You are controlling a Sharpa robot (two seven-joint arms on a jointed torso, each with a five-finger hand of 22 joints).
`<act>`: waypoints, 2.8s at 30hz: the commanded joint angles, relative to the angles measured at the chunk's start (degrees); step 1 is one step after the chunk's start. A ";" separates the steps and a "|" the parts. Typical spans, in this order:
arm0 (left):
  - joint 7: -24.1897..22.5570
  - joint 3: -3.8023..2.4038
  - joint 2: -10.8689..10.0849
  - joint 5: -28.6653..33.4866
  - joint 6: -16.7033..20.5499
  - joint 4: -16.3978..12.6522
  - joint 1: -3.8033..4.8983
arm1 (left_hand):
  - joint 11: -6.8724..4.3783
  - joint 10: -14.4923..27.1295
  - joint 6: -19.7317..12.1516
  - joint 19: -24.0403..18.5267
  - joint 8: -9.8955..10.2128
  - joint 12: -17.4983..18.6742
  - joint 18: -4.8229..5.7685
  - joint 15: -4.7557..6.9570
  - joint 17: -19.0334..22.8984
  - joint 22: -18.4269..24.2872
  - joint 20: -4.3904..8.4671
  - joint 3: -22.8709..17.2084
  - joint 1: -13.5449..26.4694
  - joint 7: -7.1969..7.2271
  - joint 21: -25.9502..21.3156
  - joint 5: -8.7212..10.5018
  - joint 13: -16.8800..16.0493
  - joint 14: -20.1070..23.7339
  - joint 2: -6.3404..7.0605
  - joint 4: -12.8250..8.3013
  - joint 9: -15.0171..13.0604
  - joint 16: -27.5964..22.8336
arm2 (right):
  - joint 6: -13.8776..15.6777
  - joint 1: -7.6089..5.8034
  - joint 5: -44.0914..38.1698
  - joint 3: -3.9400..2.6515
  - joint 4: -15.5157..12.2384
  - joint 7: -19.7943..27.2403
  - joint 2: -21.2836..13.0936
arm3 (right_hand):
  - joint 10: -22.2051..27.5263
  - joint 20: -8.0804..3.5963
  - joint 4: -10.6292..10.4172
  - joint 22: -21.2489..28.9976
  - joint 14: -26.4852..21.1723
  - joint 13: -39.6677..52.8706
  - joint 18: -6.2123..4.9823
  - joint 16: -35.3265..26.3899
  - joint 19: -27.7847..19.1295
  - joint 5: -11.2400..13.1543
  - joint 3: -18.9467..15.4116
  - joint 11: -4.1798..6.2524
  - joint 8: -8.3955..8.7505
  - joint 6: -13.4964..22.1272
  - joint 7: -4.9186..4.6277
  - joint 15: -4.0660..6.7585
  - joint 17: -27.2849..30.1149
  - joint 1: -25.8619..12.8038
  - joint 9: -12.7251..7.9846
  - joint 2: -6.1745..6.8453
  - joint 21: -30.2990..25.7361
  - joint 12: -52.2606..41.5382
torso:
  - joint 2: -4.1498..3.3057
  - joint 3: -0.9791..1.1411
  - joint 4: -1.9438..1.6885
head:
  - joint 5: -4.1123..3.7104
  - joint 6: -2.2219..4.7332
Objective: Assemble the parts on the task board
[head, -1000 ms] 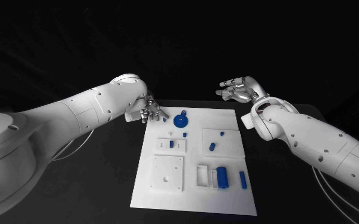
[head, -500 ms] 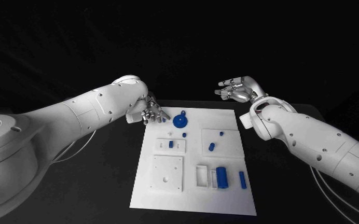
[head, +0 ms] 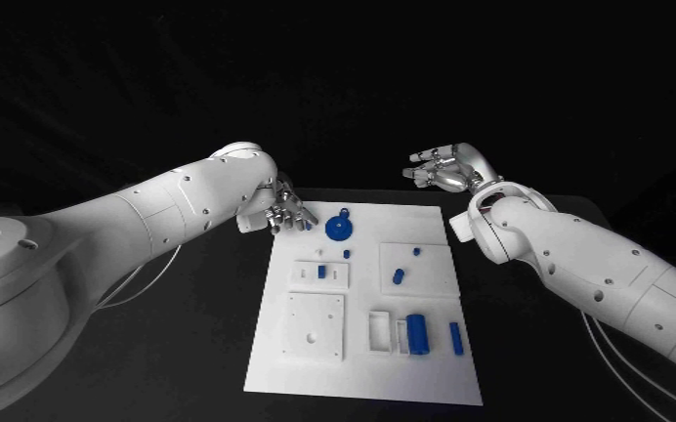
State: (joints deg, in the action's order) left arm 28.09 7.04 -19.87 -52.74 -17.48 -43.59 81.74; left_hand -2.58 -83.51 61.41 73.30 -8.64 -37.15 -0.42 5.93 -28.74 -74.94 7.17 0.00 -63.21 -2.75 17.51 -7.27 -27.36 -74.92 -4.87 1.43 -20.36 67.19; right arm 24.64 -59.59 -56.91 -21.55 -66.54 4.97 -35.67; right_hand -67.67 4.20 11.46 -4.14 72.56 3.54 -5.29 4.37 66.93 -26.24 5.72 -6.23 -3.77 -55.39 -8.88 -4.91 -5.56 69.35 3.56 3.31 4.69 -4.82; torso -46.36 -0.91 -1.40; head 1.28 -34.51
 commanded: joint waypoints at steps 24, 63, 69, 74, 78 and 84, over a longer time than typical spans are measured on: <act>-1.81 0.00 0.45 2.29 1.78 0.87 -0.01 | -0.19 0.05 0.24 -0.13 -0.32 -0.54 -0.28 0.24 -0.02 -1.02 0.00 -0.93 -3.30 0.46 0.49 -0.84 -0.19 0.29 -2.80 -2.66 -0.23 0.50 | -0.89 -0.02 0.05 -0.04 0.17 0.25 0.27 | 0.66 0.07 0.04 0.05 -0.51 -0.08 0.31 -0.21 -0.73 -0.71 0.05 -0.07 0.27 0.32 -0.02 0.09 0.56 0.11 -0.03 0.09 0.37 0.12 | -0.04 0.05 0.03 | 0.03 0.05; 2.83 -0.05 -11.69 9.79 13.88 -19.09 0.16 | -2.09 -3.10 1.26 0.80 -6.10 -3.84 -1.09 1.24 -3.04 -1.01 0.57 -9.47 -3.71 3.02 5.46 -15.89 3.76 -3.59 -2.53 -11.44 -24.00 1.22 | -1.04 -0.01 0.16 -0.03 0.38 0.29 -0.42 | 0.74 0.11 0.00 0.07 -0.55 -0.08 0.32 -0.20 -0.84 -1.28 -0.02 -0.11 0.27 0.22 -0.03 0.05 0.71 -0.20 -0.02 0.14 0.41 0.09 | 0.63 0.01 -0.89 | -0.20 -0.83; 3.69 0.15 -16.85 9.70 17.56 -27.55 0.32 | -2.25 -3.17 1.97 0.95 -6.05 -5.15 -1.28 1.28 -4.10 -0.98 0.49 -10.03 -3.41 3.17 5.85 -17.41 5.94 -4.32 -1.80 -11.47 -23.74 0.86 | -1.15 -0.01 0.31 -0.03 0.59 0.33 -0.67 | 0.91 0.15 0.02 0.09 -0.69 -0.09 0.33 -0.26 -0.96 -1.30 -0.07 -0.17 0.28 0.35 -0.06 -0.02 0.77 -0.13 -0.03 0.13 0.34 0.15 | 0.99 0.04 -1.25 | -0.30 -1.28; 3.89 0.69 -19.47 8.46 20.05 -32.11 0.35 | -2.36 -3.20 2.47 1.17 -6.02 -6.03 -1.41 1.35 -5.28 -0.97 0.48 -10.29 -3.30 3.29 6.12 -18.36 7.05 -4.90 -1.37 -11.42 -23.60 0.85 | -1.23 -0.01 0.36 -0.02 0.71 0.36 -0.73 | 0.95 0.18 0.03 0.09 -0.73 -0.08 0.33 -0.25 -1.00 -1.33 -0.10 -0.19 0.27 0.35 -0.06 -0.03 0.79 -0.11 -0.03 0.13 0.32 0.15 | 1.15 0.01 -1.44 | -0.27 -1.69; 3.96 1.62 -20.73 6.77 21.86 -34.98 0.36 | -2.42 -3.20 2.72 1.29 -6.07 -6.37 -1.48 1.36 -6.00 -0.99 0.46 -10.40 -3.21 3.36 6.27 -19.12 7.46 -5.20 -1.12 -11.46 -23.61 1.03 | -1.32 0.00 0.38 -0.02 0.81 0.40 -0.72 | 0.95 0.18 0.03 0.09 -0.73 -0.08 0.33 -0.25 -1.00 -1.33 -0.10 -0.19 0.27 0.35 -0.06 -0.03 0.79 -0.11 -0.03 0.13 0.32 0.15 | 1.18 0.01 -1.40 | -0.18 -1.88; 4.12 4.03 -21.44 4.00 23.82 -37.97 0.34 | -2.50 -3.20 3.10 1.34 -6.03 -6.98 -1.65 1.41 -6.96 -1.01 0.41 -10.76 -3.02 3.44 6.67 -20.40 8.43 -5.53 -0.66 -11.47 -23.63 1.13 | -1.40 0.00 0.39 -0.02 0.87 0.43 -0.73 | 1.02 0.23 0.07 0.08 -0.79 -0.08 0.28 -0.22 -1.05 -1.34 -0.22 -0.22 0.27 0.41 -0.09 -0.06 0.86 -0.05 -0.03 0.09 0.31 0.09 | 1.08 0.05 -1.37 | -0.12 -2.10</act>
State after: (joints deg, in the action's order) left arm 31.90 11.03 -41.27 -46.10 3.22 -81.01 82.05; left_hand -4.60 -83.95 61.30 74.25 -14.60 -43.81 -1.31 7.21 -35.65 -74.93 7.68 -9.48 -65.93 -2.25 23.93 -27.39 -18.99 -79.99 -5.63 -9.05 -27.85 68.30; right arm 24.10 -59.59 -56.64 -21.55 -65.66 4.88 -36.40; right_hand -67.06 4.41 11.46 -4.11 72.16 3.51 -5.30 4.37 66.32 -27.35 5.72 -6.45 -3.77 -55.40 -8.86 -4.91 -4.78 69.36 3.56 3.31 4.85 -4.83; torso -45.22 -0.87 -2.78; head 1.12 -36.56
